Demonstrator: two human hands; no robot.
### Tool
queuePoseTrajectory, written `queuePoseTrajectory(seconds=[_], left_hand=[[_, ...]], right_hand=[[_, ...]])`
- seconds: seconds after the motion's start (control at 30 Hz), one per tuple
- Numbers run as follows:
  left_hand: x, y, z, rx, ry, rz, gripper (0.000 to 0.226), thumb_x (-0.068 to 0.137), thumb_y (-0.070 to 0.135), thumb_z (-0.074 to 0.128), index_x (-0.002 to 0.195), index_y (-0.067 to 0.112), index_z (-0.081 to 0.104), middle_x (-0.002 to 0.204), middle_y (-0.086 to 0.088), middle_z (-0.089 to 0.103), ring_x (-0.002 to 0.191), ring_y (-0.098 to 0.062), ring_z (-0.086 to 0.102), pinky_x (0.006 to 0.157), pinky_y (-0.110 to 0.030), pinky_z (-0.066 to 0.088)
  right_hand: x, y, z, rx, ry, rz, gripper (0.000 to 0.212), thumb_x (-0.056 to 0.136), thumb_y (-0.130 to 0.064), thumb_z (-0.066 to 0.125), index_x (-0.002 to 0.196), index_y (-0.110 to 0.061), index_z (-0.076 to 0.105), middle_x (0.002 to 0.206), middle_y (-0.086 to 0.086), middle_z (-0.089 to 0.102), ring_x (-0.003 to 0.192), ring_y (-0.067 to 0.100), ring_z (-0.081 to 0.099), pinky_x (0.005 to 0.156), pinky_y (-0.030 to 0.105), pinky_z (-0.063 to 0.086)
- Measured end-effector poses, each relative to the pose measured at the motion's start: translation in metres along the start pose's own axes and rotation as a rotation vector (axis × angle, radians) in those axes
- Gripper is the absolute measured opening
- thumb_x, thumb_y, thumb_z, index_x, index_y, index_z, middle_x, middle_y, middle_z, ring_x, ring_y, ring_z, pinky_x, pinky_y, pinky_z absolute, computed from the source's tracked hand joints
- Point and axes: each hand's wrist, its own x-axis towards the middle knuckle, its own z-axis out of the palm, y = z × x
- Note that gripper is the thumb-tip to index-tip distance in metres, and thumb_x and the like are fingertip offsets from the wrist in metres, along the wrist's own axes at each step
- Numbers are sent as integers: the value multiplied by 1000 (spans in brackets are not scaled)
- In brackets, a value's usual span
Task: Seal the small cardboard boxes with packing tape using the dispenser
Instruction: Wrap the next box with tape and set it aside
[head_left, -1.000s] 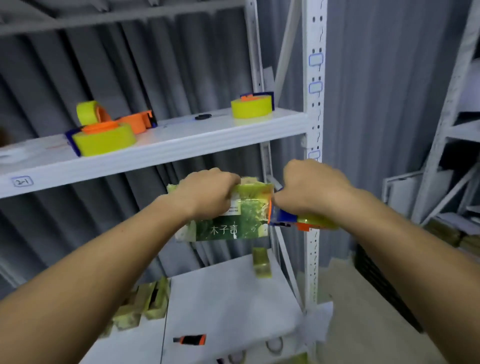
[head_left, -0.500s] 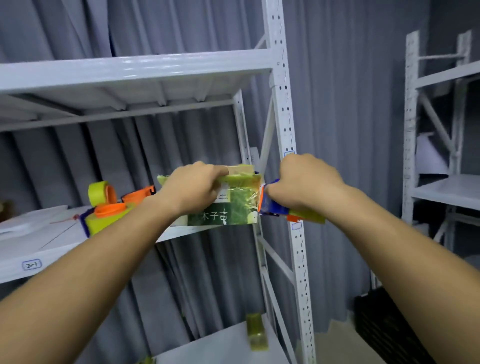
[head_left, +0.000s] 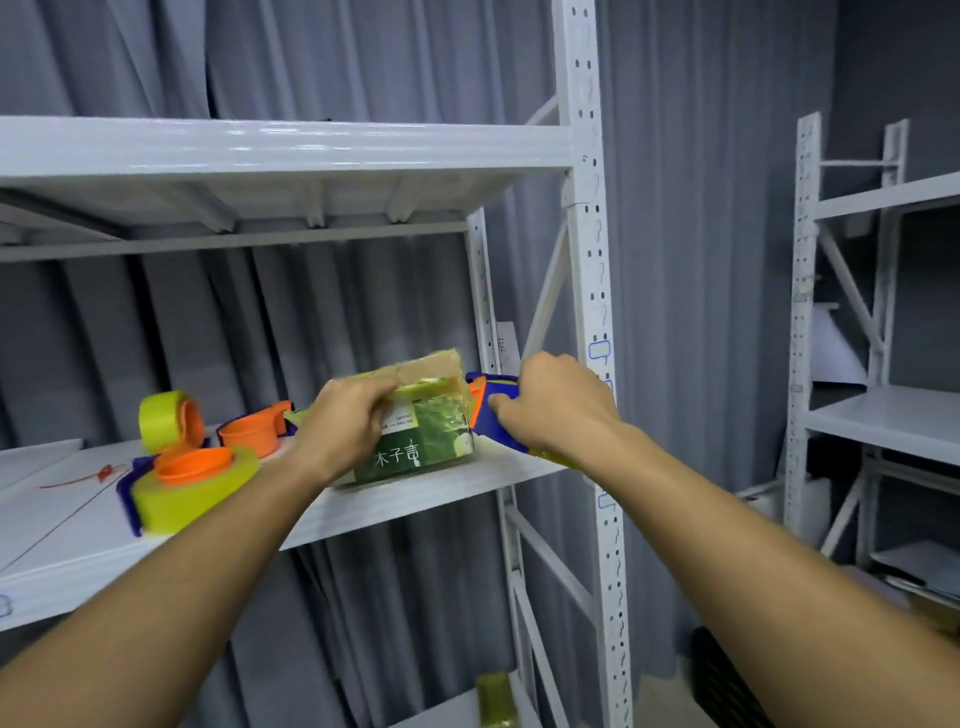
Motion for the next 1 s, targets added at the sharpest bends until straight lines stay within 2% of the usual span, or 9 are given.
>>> queuePoseTrajectory(seconds=[0.13,0.2,0.3,0.4,0.53,0.7,0.87,0.93,1.0], left_hand=[[8,-37,16,42,22,-40,24,91,0,60,107,13,73,95,3,60,94,-28,57,99,-43,37],[12,-53,24,68,27,-59,29,89,-1,57,111,12,71,91,7,53,91,-24,52,106,-46,34],[15,-71,30,50,2,-111,26,82,1,54,102,10,67,92,0,57,94,-28,52,110,-48,33],[16,-88,31,-29,0,-162,11,74,14,42,74,15,53,83,2,52,84,-23,45,107,-48,33],[21,-110,35,-166,28,-198,23,75,15,36,57,8,47,69,-4,51,74,-25,44,93,-47,39],[35,-126,49,-310,21,-199,38,86,26,32,68,4,57,96,5,50,97,-18,44,89,-39,37],[42,-134,61,-348,-207,-162,32,84,35,37,71,16,59,127,16,44,118,-16,47,98,-41,40],[42,-133,67,-325,-244,-139,17,80,37,41,83,27,55,144,13,42,130,-17,39,103,-42,33],[42,-133,68,-281,-267,-122,34,76,38,44,110,36,50,149,16,41,136,-14,29,108,-46,24]], right_hand=[[23,-10,23,-11,-33,27,25,89,-38,59,74,-20,48,75,-1,58,74,25,62,59,34,48],[35,-14,29,-48,-28,34,26,88,-38,59,72,-19,49,71,-1,56,66,23,57,55,32,42],[52,-19,36,-92,-21,46,27,89,-39,58,73,-17,52,69,1,57,66,24,56,54,31,39],[65,-22,44,-111,-13,72,27,88,-40,59,75,-17,52,71,1,57,68,23,58,55,30,40],[78,-26,61,-129,-1,101,31,91,-40,60,72,-18,49,71,0,56,67,23,57,56,31,40],[88,-33,84,-127,29,93,37,94,-45,58,71,-20,43,70,0,50,74,30,57,53,28,33],[97,-38,99,-119,65,38,42,95,-46,58,67,-21,39,63,-5,41,58,17,46,47,26,24],[100,-38,103,-117,64,6,38,95,-46,59,73,-19,44,63,-6,42,56,12,42,47,25,25],[104,-38,104,-117,62,-10,38,95,-47,59,74,-17,47,63,-4,45,57,15,46,48,26,27]])
